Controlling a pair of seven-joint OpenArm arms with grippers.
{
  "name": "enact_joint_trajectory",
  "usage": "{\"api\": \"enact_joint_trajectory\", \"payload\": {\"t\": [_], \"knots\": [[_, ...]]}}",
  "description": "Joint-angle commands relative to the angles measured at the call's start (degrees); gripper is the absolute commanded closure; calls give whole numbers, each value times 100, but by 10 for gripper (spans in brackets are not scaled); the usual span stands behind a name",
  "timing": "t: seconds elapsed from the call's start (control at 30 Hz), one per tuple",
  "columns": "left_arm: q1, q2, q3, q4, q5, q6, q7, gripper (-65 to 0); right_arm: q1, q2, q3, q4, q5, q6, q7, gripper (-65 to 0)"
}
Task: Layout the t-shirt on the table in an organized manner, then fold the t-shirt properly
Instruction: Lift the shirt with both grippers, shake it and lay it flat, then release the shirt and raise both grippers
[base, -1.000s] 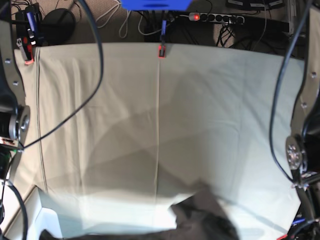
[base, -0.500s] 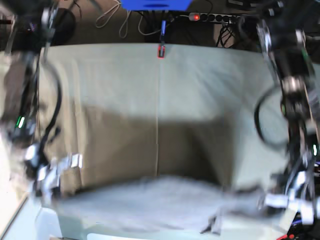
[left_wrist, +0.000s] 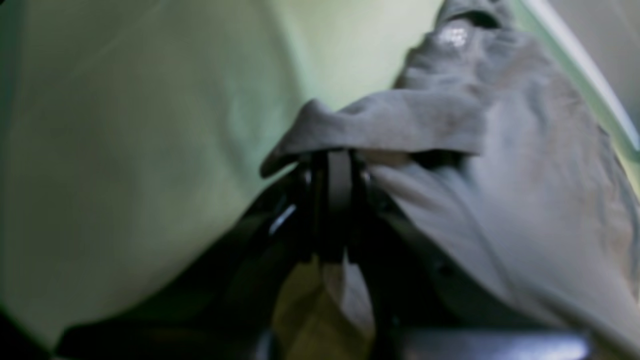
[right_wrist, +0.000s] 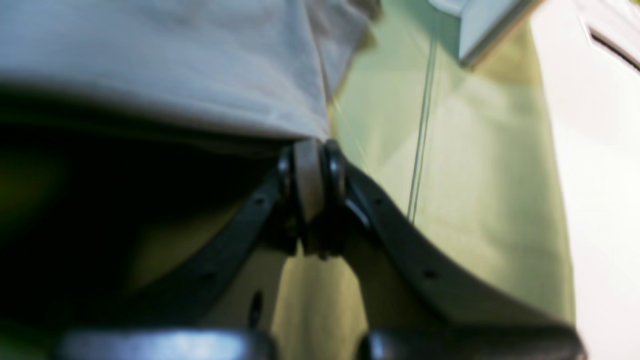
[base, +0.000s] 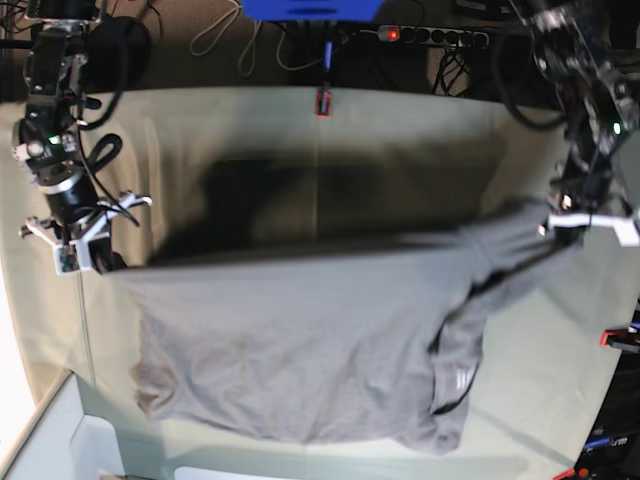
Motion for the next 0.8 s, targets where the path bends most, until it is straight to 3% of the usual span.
{"api": "enact_joint_trajectory", "payload": {"t": [0.0,0.1,0.2,0.33,0.43,0.63,0.77], "knots": [[38,-57,-30,183,9,-3,-147,-1,77,74,97,17,34,-63,150,0],[363,31,23,368,-298,-3,-138,-9,165,241,141,-168,25,-63,88,0],[618,66,23,394,-870,-3,161,-74,165,390,115,-370,25,-63,9,-17],[697,-75,-21,394,-1503,-3,1031,-229,121,461,150,-370,25,-63,-352,-165],[706,-260,-39,482,-1802,-3,1339,-311,-90,496,177,-194,25,-63,-369,-273],[688,-339,-663,1009,-2136,-3,1321,-326,-248,118,757,421,25,-63,-413,-376],[-296,-348,-681,693,-2074,49,1321,-326,-371,-225,686,843,25,-63,-413,-380]]}}
